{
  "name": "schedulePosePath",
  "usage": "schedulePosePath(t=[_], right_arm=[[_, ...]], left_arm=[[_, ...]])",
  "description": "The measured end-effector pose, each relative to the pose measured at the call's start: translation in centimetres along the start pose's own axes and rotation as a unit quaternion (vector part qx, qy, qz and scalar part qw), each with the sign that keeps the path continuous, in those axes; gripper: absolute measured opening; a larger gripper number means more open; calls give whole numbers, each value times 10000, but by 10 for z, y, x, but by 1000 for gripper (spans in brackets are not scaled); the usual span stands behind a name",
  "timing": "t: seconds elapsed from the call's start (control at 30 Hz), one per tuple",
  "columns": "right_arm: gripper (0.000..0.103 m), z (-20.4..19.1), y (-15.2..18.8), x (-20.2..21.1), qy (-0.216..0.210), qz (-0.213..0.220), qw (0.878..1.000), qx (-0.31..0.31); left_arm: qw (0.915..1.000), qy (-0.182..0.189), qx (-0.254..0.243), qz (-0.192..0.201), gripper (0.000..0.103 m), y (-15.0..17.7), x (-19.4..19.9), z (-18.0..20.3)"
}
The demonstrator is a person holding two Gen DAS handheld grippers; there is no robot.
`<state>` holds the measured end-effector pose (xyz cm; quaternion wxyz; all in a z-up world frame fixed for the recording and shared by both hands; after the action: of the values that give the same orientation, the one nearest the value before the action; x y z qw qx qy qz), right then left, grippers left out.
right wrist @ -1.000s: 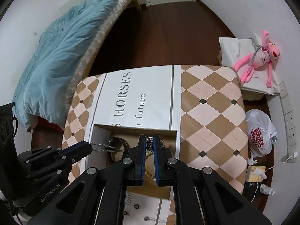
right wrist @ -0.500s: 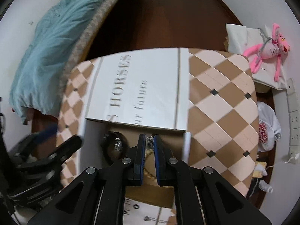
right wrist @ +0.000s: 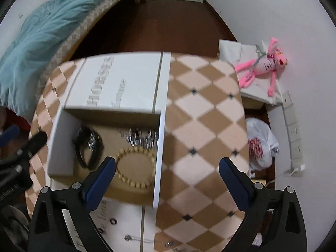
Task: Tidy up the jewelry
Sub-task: 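Withdraw both tools from the box toward the remaining small pieces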
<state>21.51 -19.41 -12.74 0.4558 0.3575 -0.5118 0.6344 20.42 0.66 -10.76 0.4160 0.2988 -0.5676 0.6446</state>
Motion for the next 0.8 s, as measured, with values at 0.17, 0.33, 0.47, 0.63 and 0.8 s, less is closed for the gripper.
schedulePosePath(t=[0.17, 0.33, 0.47, 0.63, 0.8], right_arm=[[101, -5, 24, -3, 104, 56, 9999, -110], [102, -4, 38, 6, 115, 200, 9993, -304], [101, 2, 48, 21, 194, 345, 9982, -446], [102, 12, 60, 50, 332, 670, 9958, -529], [101, 25, 73, 85, 379, 1014, 9919, -671]], left_arm=[[9999, -112, -50, 1, 100, 16, 1, 4], [9999, -118, 1, 114, 100, 25, 12, 6], [9995, -140, -12, 284, 100, 32, 30, 12], [9987, -131, -67, 492, 100, 43, 55, 20], [9975, -141, -102, 691, 100, 52, 85, 29]])
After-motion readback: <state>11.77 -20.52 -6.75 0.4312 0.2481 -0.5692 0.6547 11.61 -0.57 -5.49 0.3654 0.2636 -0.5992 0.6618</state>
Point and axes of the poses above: each gripper's, at about its wrist camera, not at the fingertips, and x roughly against the way its jaws point, z to its right, y to its underside, the point moved 1 cm from there along -x, roughly the way its jaws point, and after that the axes turned 11 degrees about y, right-handed, at the moved point
